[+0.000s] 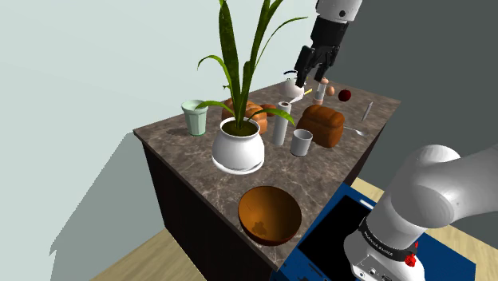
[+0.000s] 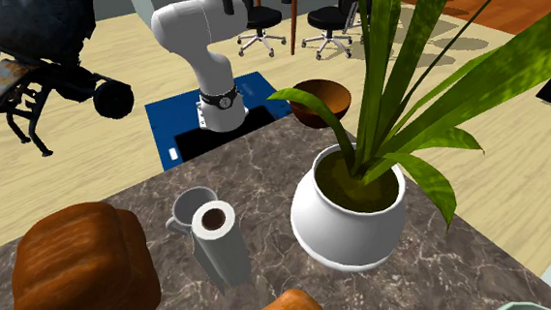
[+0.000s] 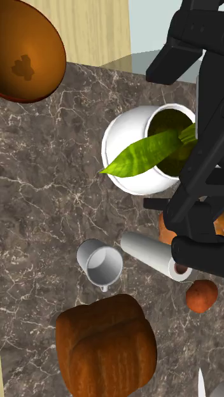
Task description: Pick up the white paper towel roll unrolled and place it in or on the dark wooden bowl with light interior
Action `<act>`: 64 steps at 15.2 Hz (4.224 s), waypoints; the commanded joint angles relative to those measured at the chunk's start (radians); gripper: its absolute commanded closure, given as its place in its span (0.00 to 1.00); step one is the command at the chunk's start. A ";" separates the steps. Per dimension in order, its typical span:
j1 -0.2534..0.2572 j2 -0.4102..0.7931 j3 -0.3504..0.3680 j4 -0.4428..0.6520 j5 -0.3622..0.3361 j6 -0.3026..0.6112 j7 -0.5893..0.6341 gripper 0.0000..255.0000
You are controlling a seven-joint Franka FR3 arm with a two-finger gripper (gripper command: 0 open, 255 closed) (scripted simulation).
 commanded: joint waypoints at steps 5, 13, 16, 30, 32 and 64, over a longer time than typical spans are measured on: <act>-0.024 0.130 -0.048 0.030 -0.012 0.071 -0.028 0.00; -0.060 0.412 -0.139 0.143 -0.008 0.181 -0.090 0.00; -0.072 0.522 -0.171 0.202 0.006 0.209 -0.116 0.00; -0.128 0.911 -0.244 0.422 0.098 0.290 -0.211 0.00; -0.128 0.919 -0.244 0.404 0.101 0.315 -0.213 0.00; -0.126 0.877 -0.245 0.508 0.086 0.172 -0.198 1.00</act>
